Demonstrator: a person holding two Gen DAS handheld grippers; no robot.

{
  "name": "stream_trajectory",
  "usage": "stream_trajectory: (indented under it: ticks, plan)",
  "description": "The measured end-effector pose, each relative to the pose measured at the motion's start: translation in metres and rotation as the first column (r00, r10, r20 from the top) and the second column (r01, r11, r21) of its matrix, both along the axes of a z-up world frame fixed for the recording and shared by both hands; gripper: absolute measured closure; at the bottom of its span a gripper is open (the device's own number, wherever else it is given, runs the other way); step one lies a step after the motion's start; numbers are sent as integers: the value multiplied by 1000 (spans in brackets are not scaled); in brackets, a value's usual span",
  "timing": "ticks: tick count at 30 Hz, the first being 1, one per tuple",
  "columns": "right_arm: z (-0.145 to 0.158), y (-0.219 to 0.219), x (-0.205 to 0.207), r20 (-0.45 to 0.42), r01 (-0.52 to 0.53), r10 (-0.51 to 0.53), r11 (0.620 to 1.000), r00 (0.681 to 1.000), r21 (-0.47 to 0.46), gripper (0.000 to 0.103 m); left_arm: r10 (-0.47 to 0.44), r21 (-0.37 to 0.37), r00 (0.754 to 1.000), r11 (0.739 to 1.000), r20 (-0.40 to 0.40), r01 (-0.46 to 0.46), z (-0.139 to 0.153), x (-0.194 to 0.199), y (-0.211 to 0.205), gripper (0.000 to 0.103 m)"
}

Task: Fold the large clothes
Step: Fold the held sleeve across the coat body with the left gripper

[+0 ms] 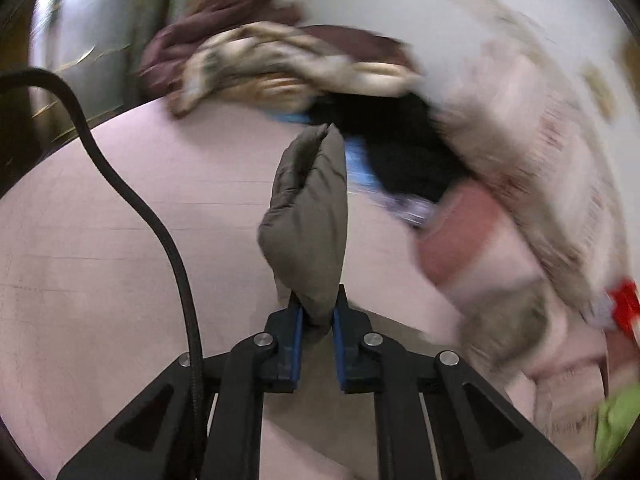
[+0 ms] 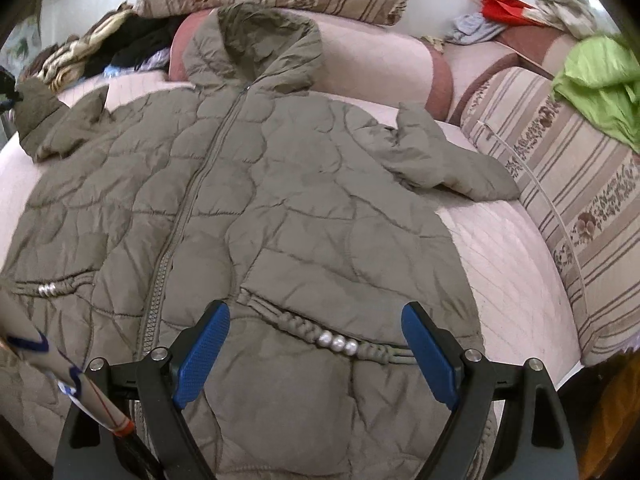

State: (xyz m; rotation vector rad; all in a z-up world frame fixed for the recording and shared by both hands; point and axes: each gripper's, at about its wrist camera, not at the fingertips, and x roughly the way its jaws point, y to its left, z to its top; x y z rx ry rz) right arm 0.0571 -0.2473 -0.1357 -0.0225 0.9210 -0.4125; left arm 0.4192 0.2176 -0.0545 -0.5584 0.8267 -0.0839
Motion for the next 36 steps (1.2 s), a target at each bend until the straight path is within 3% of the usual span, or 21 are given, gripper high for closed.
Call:
stream_trajectory:
  ticks: [5, 8, 10, 13, 15, 17, 19, 21, 23, 24, 26, 30, 36]
  plan:
    - [10, -6, -15, 39, 10, -11, 1000, 999, 27, 13, -223, -14, 972, 974, 76, 225, 28, -44, -102, 91]
    - [16, -8, -25, 60, 17, -19, 999, 998, 30, 13, -327, -9, 943, 945, 63, 328, 13, -74, -162, 91]
    - [20, -12, -32, 73, 25, -28, 999, 997, 37, 13, -365, -17, 931, 931, 8, 365, -14, -88, -191, 91]
    - [23, -19, -42, 82, 40, -44, 998, 996, 51, 13, -360, 113, 927, 922, -101, 370, -55, -103, -224, 91]
    - [24, -24, -46, 83, 47, -52, 997, 995, 64, 13, -339, 244, 923, 894, -182, 376, -82, -113, -239, 91]
    - [26, -28, -48, 85, 44, -51, 995, 995, 85, 12, -352, 272, 913, 876, -208, 399, -91, -124, -238, 91]
    - [29, -31, -47, 88, 33, -42, 994, 995, 104, 12, -378, 286, 908, 863, -183, 417, -81, -140, -234, 88]
    - [33, -32, -39, 87, 9, -21, 991, 996, 136, 12, -406, 294, 905, 856, -126, 425, -62, -163, -224, 75]
    - [35, -31, -28, 89, -12, -4, 983, 996, 182, 12, -409, 303, 909, 858, -87, 415, -47, -185, -216, 43]
    - [36, -29, -20, 92, -27, 7, 975, 996, 219, 12, -404, 302, 914, 866, -47, 398, -40, -197, -207, 39]
    - [35, -25, -2, 93, -51, 26, 957, 995, 286, 12, -380, 338, 925, 872, 12, 354, -33, -213, -199, 36]
    - [30, -6, 42, 105, -109, 72, 905, 992, 410, 11, -368, 405, 929, 858, 51, 317, -34, -225, -180, 36]
    - [11, 25, 133, 93, -128, 94, 852, 991, 507, 10, -264, 421, 964, 876, 9, 236, -55, -209, -148, 36]
